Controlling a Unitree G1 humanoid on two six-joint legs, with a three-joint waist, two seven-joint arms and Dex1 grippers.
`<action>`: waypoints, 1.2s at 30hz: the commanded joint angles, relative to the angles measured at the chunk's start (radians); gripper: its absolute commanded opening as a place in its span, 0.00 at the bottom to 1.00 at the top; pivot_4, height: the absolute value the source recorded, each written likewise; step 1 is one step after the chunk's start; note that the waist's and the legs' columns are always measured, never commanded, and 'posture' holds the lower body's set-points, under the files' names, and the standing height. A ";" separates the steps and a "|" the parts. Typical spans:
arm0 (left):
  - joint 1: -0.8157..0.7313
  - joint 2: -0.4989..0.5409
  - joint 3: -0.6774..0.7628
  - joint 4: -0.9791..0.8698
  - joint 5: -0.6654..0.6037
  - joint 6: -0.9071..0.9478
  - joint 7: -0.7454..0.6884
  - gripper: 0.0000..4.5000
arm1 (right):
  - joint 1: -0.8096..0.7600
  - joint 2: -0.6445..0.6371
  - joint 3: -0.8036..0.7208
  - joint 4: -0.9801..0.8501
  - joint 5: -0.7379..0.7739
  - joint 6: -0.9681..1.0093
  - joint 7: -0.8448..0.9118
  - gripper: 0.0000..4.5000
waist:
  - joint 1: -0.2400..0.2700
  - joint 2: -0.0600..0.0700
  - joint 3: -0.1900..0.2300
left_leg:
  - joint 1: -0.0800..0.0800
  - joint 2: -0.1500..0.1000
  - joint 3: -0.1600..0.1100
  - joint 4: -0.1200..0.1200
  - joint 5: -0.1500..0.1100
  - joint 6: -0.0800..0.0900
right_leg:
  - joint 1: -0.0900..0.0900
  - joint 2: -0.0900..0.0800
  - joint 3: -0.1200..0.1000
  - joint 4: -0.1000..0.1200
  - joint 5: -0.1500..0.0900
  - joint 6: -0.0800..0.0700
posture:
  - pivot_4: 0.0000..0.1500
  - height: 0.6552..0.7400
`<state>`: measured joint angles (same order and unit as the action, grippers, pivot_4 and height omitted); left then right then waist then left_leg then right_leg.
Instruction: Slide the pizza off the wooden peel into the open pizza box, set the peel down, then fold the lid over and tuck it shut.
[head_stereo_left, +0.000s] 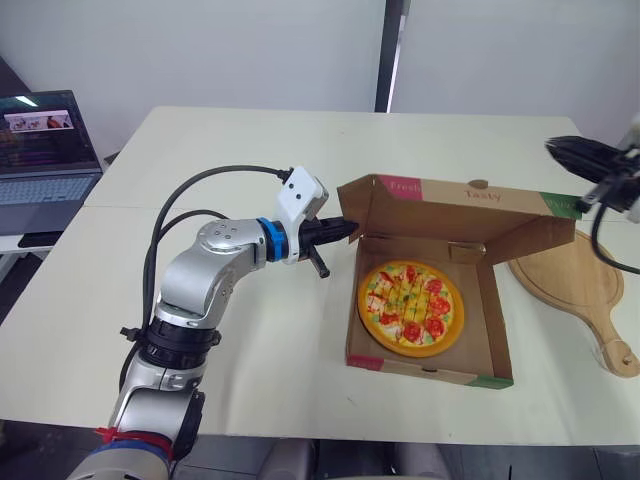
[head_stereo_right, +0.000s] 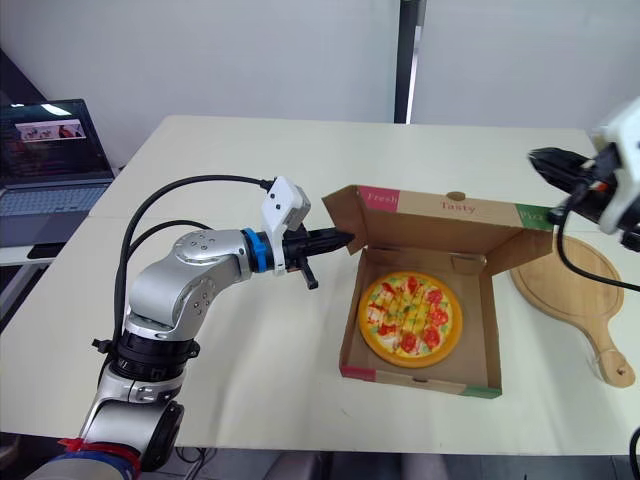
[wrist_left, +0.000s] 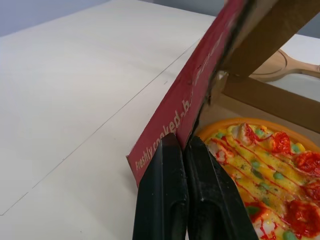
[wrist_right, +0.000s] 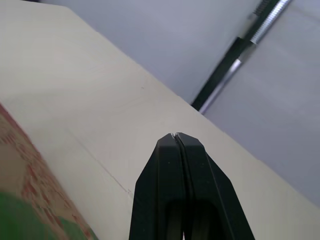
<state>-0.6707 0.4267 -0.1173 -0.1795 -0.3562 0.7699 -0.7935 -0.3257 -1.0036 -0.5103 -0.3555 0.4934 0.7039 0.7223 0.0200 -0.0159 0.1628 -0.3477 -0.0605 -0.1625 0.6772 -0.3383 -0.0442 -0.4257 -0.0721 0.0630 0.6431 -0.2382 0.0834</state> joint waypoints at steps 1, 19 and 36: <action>-0.018 -0.008 0.007 -0.043 -0.029 0.008 0.007 0.00 | 0.120 0.011 -0.158 -0.073 0.009 0.034 0.012 0.28 | 0.001 0.000 0.000 | 0.000 0.000 0.000 0.000 0.000 0.000 | 0.000 0.000 0.000 0.000 0.000 0.000 | 1.00 0.93; -0.021 -0.019 -0.004 -0.046 -0.041 0.020 0.040 0.00 | 0.305 0.274 -0.130 -0.347 0.138 0.229 -0.232 0.98 | 0.000 0.001 0.000 | 0.001 0.000 0.000 0.000 0.000 0.000 | 0.001 0.001 0.000 0.001 0.000 0.000 | 1.00 0.93; -0.022 -0.061 0.011 -0.033 -0.055 0.025 0.098 0.00 | 0.209 0.336 -0.065 -0.377 0.211 0.308 -0.444 0.05 | 0.001 0.001 0.000 | 0.001 0.000 0.000 0.000 0.000 0.000 | 0.001 0.000 0.001 0.001 0.000 0.000 | 1.00 0.93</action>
<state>-0.6730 0.3780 -0.1189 -0.1862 -0.3932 0.8036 -0.7019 -0.0961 -0.6656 -0.5766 -0.7035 0.6938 1.0146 0.2954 0.0207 -0.0153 0.1625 -0.3466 -0.0605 -0.1625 0.6774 -0.3382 -0.0443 -0.4249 -0.0716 0.0637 0.6436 -0.2382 0.0834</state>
